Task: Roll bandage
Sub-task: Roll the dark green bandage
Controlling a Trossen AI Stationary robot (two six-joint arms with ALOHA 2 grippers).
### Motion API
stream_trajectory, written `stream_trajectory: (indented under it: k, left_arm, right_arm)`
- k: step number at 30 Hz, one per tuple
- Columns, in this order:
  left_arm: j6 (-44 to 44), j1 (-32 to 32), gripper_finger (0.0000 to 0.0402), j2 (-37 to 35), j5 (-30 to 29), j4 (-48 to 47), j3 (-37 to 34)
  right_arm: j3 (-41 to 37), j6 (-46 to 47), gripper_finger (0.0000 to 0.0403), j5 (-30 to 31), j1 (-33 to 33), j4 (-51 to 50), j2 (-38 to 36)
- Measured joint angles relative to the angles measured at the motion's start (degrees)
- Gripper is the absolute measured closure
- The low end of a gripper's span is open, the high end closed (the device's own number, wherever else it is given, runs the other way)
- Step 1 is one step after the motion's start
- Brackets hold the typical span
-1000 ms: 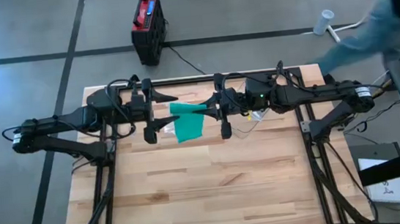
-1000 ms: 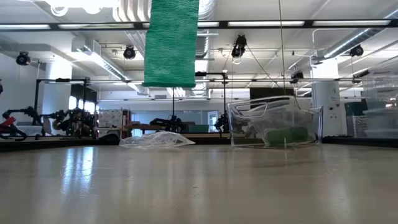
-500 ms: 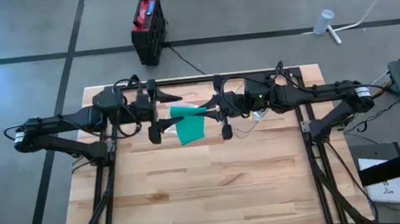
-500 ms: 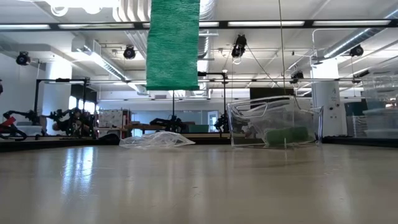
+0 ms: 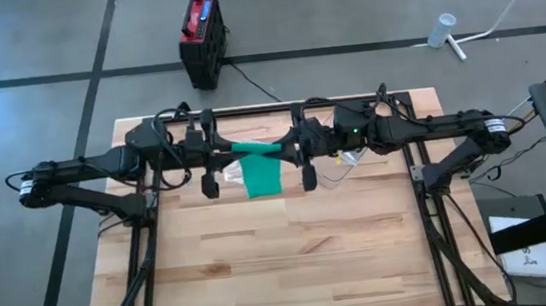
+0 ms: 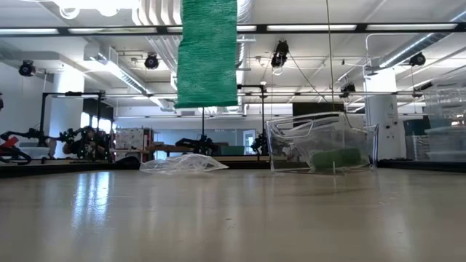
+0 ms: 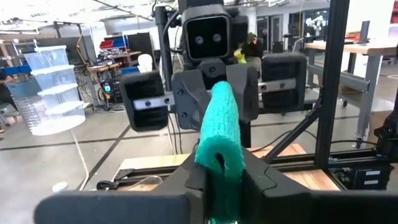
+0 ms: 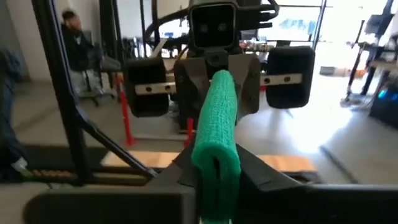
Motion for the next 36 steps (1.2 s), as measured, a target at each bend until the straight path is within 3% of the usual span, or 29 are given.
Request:
stream_trajectory:
  k: [6,12,19,23,28,33,36]
  left_arm:
    - [4.2,-0.2,0.0393,-1.3,0.2,0.2,0.0]
    - [8.2,-1.9,0.0387,-2.0,3.4,5.2,0.0]
    - [15.0,-4.0,0.0392,-2.0,3.5,7.5,0.0]
    - [18.6,-3.9,0.0392,-1.9,2.4,7.5,-0.1]
    - [28.3,-3.5,0.0391,-0.7,-5.0,7.3,-0.1]
    - [33.1,-2.1,0.0391,-0.3,-5.5,7.2,-0.1]
    - [40.4,-1.7,0.0391,-0.3,-5.5,6.3,-0.1]
  right_arm:
    - [0.0,11.8,0.0270,-2.0,0.0,1.8,-0.3]
    - [-2.2,20.3,0.0176,-6.1,0.1,10.8,-0.5]
    - [-4.8,30.4,0.0103,-5.8,0.0,20.7,-0.4]
    - [-4.7,34.2,0.0086,-4.9,0.0,20.4,-0.4]
    - [-4.6,36.7,0.0091,-0.8,-0.7,17.6,-0.4]
    - [-4.6,37.2,0.0102,-0.1,-1.4,17.7,-0.4]
    - [-4.6,40.1,0.0106,-0.1,-2.5,17.4,-0.3]
